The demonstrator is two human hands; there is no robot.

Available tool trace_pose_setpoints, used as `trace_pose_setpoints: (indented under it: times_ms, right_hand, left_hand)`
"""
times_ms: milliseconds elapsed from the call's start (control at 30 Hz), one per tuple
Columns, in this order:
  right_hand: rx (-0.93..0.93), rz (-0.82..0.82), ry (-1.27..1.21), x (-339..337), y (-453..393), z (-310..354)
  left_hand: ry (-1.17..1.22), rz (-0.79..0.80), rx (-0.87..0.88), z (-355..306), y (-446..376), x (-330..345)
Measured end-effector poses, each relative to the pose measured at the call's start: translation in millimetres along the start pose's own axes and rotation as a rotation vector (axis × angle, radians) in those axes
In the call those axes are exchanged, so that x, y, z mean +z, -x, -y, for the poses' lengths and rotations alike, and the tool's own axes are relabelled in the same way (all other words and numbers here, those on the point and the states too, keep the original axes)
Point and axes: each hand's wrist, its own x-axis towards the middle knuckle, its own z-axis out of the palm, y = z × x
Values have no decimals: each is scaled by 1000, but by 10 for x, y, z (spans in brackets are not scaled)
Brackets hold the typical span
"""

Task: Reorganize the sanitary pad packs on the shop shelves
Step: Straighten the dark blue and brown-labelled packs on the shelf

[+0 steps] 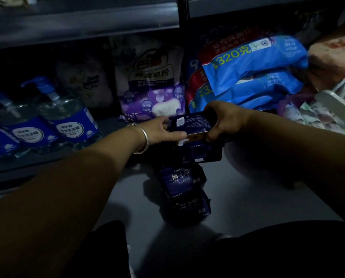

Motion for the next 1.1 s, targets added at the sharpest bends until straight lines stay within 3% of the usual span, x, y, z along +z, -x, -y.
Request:
trace_pose_setpoints:
  times_ms: [133, 267, 367, 500, 767, 933, 1100]
  right_hand:
    - [56, -62, 79, -30, 7, -102]
    - [76, -85, 171, -19, 3, -165]
    - [79, -99, 204, -22, 3, -189]
    - [66, -91, 228, -10, -18, -215]
    - [63, -88, 214, -29, -25, -258]
    - [55, -108, 167, -98, 58, -189]
    - [1, -150, 58, -278, 227, 45]
  left_hand:
    - [-103, 82, -102, 245, -22, 282]
    - [-701, 130, -129, 423, 28, 714]
    - [-906, 83, -120, 422, 74, 959]
    - [-907, -14, -117, 433, 79, 1084]
    - [-1030, -42, -75, 422, 137, 1261]
    - [-987, 117, -90, 271, 191, 1081]
    - [-955, 263, -73, 3, 397, 368]
